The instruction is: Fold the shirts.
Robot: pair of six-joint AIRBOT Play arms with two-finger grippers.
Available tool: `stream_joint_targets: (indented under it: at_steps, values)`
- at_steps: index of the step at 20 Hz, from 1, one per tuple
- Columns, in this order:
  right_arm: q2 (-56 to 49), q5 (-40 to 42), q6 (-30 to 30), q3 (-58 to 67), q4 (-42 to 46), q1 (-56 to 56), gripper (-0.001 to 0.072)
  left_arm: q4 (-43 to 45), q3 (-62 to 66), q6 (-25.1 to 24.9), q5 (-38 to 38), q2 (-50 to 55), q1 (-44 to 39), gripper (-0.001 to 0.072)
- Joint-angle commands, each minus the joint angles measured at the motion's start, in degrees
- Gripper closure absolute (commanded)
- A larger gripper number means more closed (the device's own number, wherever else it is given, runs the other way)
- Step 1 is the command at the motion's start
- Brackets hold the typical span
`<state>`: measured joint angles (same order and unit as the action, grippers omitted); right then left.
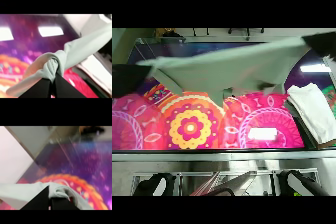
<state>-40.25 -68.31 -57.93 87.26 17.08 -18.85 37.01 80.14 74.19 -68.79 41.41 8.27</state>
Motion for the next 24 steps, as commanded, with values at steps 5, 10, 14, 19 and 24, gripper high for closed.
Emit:
stream_joint_targets:
  at_steps: [5,10,14,19,24]
  values:
    - [6.5,1.2,4.9,5.8,-5.5,-2.1,0.0694,0.5,8.5,-0.3,2.6,-6.7,3.8,0.0695]
    - [-5.9,-2.7,4.9,3.0,-5.6,-0.2,0.0694,0.3,-4.9,-2.6,2.4,2.8,3.2,0.0695]
    - [-24.5,0.8,5.7,-3.2,1.7,12.6,0.0687,1.0,-16.6,-9.9,7.5,19.7,-4.1,0.0695]
    - [-49.0,8.6,6.2,-3.1,5.9,20.4,0.0611,0.5,-16.7,-12.4,11.6,46.7,-3.9,0.0695]
    - [-46.8,2.6,6.1,-1.0,5.3,14.7,0.0295,0.3,-0.5,-12.6,2.2,61.0,-0.2,0.0691]
